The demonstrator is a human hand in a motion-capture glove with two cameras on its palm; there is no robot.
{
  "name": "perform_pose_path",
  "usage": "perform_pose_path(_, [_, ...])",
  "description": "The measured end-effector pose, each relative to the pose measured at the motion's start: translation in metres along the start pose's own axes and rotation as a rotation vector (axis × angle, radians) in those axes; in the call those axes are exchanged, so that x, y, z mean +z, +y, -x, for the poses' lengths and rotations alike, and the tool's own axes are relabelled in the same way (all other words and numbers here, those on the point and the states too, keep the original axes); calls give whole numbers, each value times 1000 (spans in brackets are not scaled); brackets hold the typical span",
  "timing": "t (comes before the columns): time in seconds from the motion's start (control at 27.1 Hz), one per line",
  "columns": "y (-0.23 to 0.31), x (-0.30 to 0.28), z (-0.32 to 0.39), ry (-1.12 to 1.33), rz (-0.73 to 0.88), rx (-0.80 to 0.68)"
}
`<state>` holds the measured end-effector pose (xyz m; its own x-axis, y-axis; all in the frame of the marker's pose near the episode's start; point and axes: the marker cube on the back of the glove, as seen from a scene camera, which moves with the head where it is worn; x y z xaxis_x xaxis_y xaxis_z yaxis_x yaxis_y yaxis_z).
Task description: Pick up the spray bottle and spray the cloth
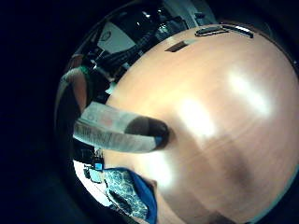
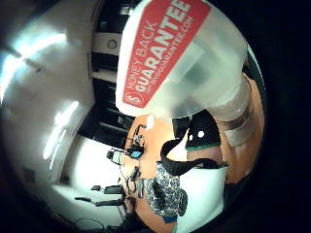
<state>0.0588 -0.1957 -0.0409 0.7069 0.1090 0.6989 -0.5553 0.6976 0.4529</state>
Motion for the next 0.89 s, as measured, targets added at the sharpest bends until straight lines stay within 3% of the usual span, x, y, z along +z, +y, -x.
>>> perform_pose_path(0.3, [-6,4,-8,-159,-41,-6])
perform_pose_path(0.44, [-7,3,-10,-170,-137,-21])
perform_pose_path(0.63, [-10,6,-5,-129,-248,-83])
perform_pose_path(0.89, [-3,17,6,-123,-254,-201])
